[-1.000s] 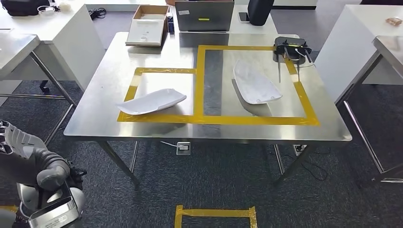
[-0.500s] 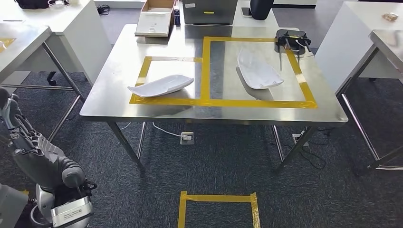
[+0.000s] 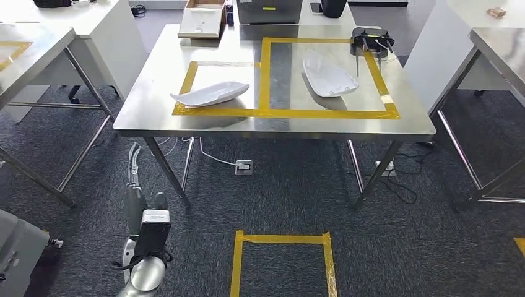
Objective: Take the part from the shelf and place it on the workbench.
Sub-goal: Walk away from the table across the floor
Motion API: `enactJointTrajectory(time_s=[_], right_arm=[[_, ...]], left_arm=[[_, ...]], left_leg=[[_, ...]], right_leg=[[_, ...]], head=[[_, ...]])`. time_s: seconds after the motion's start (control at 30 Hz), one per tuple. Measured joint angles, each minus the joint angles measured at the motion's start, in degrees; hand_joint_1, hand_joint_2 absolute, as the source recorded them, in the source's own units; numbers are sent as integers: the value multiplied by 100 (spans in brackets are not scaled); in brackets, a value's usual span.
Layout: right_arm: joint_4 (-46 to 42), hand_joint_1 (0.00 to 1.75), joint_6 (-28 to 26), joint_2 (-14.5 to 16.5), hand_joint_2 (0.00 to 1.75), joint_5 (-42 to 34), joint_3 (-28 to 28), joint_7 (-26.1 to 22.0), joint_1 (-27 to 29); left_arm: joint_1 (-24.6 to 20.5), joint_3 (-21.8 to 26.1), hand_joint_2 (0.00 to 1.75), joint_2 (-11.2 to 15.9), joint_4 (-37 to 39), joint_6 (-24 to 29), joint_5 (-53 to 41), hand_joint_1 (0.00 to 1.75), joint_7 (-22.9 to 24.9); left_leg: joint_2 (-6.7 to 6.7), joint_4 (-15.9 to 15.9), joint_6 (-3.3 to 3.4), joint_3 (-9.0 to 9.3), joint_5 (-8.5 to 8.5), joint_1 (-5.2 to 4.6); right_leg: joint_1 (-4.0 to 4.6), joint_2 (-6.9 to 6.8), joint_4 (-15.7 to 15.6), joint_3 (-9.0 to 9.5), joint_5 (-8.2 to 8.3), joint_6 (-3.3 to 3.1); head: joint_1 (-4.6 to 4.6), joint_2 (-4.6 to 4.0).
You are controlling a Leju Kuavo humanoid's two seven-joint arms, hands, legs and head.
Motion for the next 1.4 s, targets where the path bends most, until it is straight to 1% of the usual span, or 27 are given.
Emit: enactJointTrajectory(time_s=[0.07,0.13,0.17,0.23,0.27,0.33,0.4,0.47,0.5,0.53,0.63,0.67,0.73,0.8,0.87,0.9,0.97,1.0,1.03,1.07,1.13,1.17,1.2,1.27,1.3,1.33,1.4], right_arm=[[1,0,-17,2,0,32,-16,-27,-12],[1,0,-10,1,0,43,-28,-43,-13],[1,0,-1,1,0,28,-38,-76,-1],[1,0,11,1,0,-25,-73,-166,26],[1,0,8,1,0,-49,-96,-181,33],[-1,0,-7,-3,0,-34,-127,-57,41],[-2,0,-14,-9,0,49,-135,170,40],[-2,0,-5,-20,0,136,-134,339,36],[-1,0,0,-27,0,167,-134,392,34],[-1,0,4,-33,0,188,-133,432,41],[1,0,34,-39,0,247,-131,495,63],[0,0,55,-39,0,279,-126,501,66],[-1,0,91,-39,0,316,-114,430,60],[-2,0,106,-39,0,305,-109,268,31],[-3,0,108,-35,0,315,-105,123,-28],[-3,0,109,-32,0,339,-97,83,-61],[-2,0,115,-16,0,405,-61,72,-123],[-1,0,116,-5,0,430,-40,82,-155],[0,0,112,4,0,434,-25,89,-180],[1,0,105,14,0,423,-16,85,-193],[1,0,83,19,0,394,-13,62,-193],[1,0,69,20,0,394,-13,64,-178],[1,0,50,20,0,398,-13,102,-157],[1,0,-1,19,0,397,-13,264,-106],[1,0,-34,19,0,375,-15,365,-86],[0,0,-86,18,0,331,-24,456,-74],[-1,0,-217,16,0,220,-71,592,-59]], left_arm=[[-188,376,0,36,1174,-2,-565,0,589],[-230,952,0,135,2345,-63,-1386,0,1610],[-215,1225,0,211,2879,-163,-1621,0,2189],[-128,1724,0,370,3837,-456,-1663,0,3381],[-55,1963,0,437,4205,-591,-1497,0,3873],[47,2458,0,522,4721,-720,-1086,0,4380],[65,2878,0,549,5115,-777,-888,0,4479],[86,3129,0,543,5417,-842,-880,0,4401],[90,3223,0,535,5542,-877,-882,0,4296],[89,3301,0,518,5649,-907,-892,0,4153],[60,3412,0,448,5874,-988,-1028,0,3703],[27,3416,0,411,5928,-1024,-1139,0,3579],[-119,3384,0,318,6013,-1111,-1428,0,3360],[-336,3286,0,201,6065,-1193,-1716,0,3221],[-548,3111,0,94,6095,-1245,-2029,0,3150],[-646,3006,0,52,6106,-1261,-2188,0,3132],[-809,2794,0,-16,6130,-1298,-2424,0,3152],[-863,2716,0,-39,6142,-1326,-2474,0,3179],[-894,2660,0,-56,6154,-1361,-2480,0,3215],[-909,2626,0,-65,6164,-1397,-2459,0,3254],[-906,2601,0,-72,6184,-1450,-2414,0,3359],[-891,2595,0,-68,6194,-1464,-2416,0,3429],[-865,2586,0,-61,6206,-1472,-2425,0,3517],[-785,2569,0,-43,6227,-1476,-2438,0,3694],[-739,2564,0,-31,6237,-1474,-2418,0,3761],[-696,2563,0,-15,6243,-1471,-2376,0,3803],[-600,2563,0,25,6253,-1472,-2288,0,3846]], left_leg=[[-24,412,-49,-133,-521,17],[-33,1149,-86,-257,-1034,33],[-39,1449,-96,-258,-1089,36],[-47,1561,-82,-28,-849,29],[-44,1316,-54,236,-732,22],[-36,540,14,847,-847,-13],[-39,62,74,1104,-1042,-55],[-35,7,157,1013,-959,-62],[-25,-7,205,951,-885,-52],[-15,-26,248,872,-800,-40],[-2,-39,301,594,-548,-30],[3,-30,300,495,-468,-31],[9,2,287,260,-290,-33],[-2,35,260,42,-123,-33],[-7,40,200,-49,19,-37],[-2,18,161,-50,88,-33],[9,-69,78,-43,225,-21],[4,-74,44,-70,205,-15],[-6,0,15,-121,55,-12],[-17,184,-10,-187,-212,-9],[-30,873,-53,-318,-870,1],[-31,1244,-71,-345,-1045,4],[-32,1518,-83,-319,-1067,5],[-31,1527,-88,-21,-799,7],[-31,1236,-82,271,-705,9],[-33,806,-71,616,-745,1],[-42,152,-5,1063,-961,-22]], right_leg=[[-15,-19,-24,-164,176,-78],[-2,25,-8,-369,340,-110],[8,46,15,-476,416,-111],[24,69,90,-686,532,-105],[30,80,140,-786,577,-94],[50,76,226,-929,647,-43],[59,19,251,-969,717,29],[43,-21,229,-981,790,102],[34,-17,261,-1017,725,144],[22,-9,385,-1076,528,186],[-12,6,1283,-1281,-396,283],[-17,7,1599,-1303,-538,298],[-17,8,1809,-1109,-394,300],[-13,8,1241,-511,-130,263],[22,9,385,99,-226,183],[44,10,140,238,-299,135],[61,8,9,213,-238,33],[51,2,-10,157,-160,-15],[37,-2,-30,84,-63,-62],[21,-6,-46,-1,35,-98],[19,-2,-41,-192,198,-126],[20,-3,-30,-289,274,-120],[19,-12,-8,-394,347,-109],[9,-34,65,-604,461,-76],[2,-43,115,-707,508,-53],[3,-45,171,-796,548,-25],[8,-46,237,-890,626,39]], head=[[-2,0],[-6,0],[-7,0],[-13,0],[-20,0],[-31,0],[-31,-1],[-37,-1],[-38,0],[-37,-1],[-19,-1],[-17,-1],[-17,0],[-17,0],[-26,0],[-24,-1],[-18,-1],[-8,-1],[-16,-1],[-27,-1],[-56,-2],[-62,-2],[-67,-2],[-69,-1],[-69,0],[-72,0],[-73,-1]])
